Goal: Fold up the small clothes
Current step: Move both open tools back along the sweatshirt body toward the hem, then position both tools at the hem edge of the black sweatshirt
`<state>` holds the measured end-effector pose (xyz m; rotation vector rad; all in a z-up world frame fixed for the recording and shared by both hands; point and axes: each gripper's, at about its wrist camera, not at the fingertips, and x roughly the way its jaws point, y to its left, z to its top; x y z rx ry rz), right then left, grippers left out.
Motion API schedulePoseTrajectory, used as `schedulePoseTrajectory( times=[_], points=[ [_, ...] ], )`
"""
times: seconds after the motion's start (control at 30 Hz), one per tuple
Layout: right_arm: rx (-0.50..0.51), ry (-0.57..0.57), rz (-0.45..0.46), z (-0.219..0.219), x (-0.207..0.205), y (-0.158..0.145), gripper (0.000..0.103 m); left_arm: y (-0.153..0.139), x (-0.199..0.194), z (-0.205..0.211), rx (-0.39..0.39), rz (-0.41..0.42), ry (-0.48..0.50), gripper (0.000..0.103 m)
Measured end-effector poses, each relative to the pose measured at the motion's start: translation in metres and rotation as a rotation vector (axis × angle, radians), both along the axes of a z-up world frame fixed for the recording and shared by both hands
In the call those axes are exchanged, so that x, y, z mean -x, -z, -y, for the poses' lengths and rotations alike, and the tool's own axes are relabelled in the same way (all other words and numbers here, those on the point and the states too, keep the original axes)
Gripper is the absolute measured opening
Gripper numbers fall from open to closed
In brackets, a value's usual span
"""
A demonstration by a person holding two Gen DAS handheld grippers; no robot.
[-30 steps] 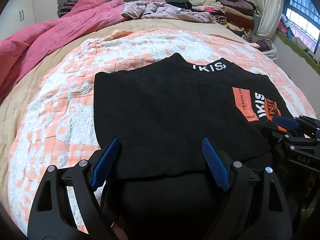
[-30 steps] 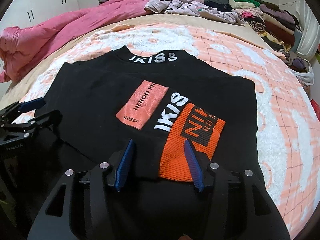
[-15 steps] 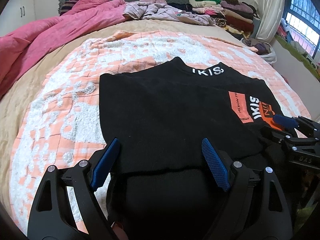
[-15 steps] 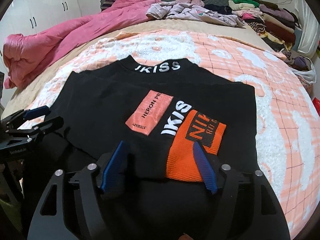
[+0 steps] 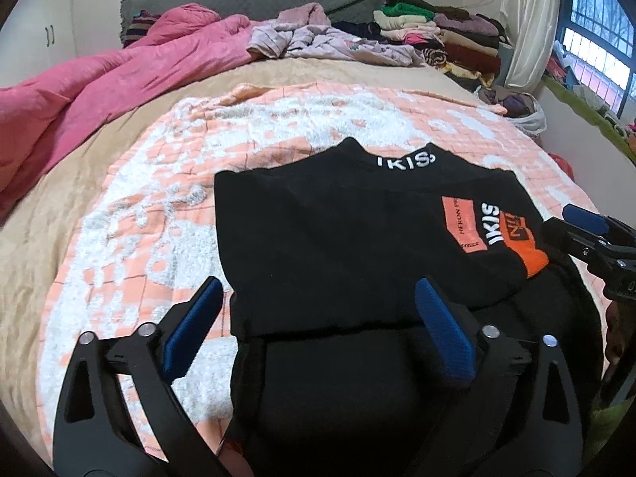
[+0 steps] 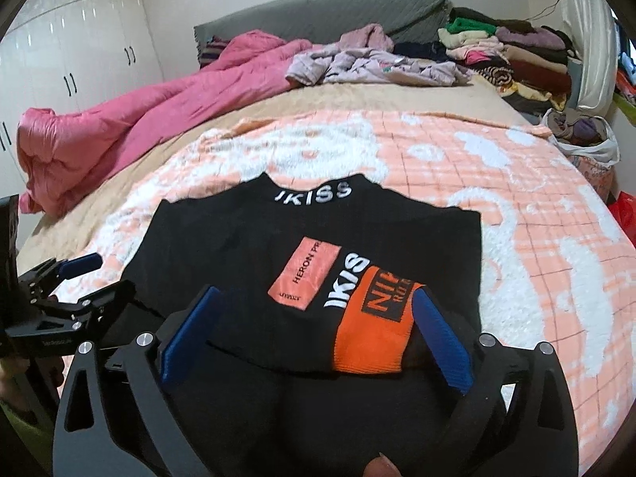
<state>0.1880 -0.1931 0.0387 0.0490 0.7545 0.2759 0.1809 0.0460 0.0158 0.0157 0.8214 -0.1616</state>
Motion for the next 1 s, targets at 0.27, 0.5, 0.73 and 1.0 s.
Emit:
schedulePoseTrajectory(
  times=[0.27, 0.5, 0.73, 1.0],
  points=[
    [-0.018, 0.026, 0.059, 0.008, 0.017, -0.018, 0.098, -0.017, 0.009, -0.007, 0.028, 0.037, -0.017, 0.093],
    [-0.002, 0.018, 0.098, 0.006, 0.037, -0.032, 0.098, -0.028, 0.022, -0.009, 0.046, 0.062, -0.024, 0.093],
    [0.004, 0.014, 0.115, 0.006, 0.049, -0.039, 0.098, -0.033, 0.037, -0.016, 0.061, 0.076, -0.036, 0.093],
    [0.016, 0.017, 0.116, 0.012, 0.061, -0.042, 0.098, -0.04, 0.05, -0.032, 0.08, 0.094, -0.068, 0.093]
  ],
)
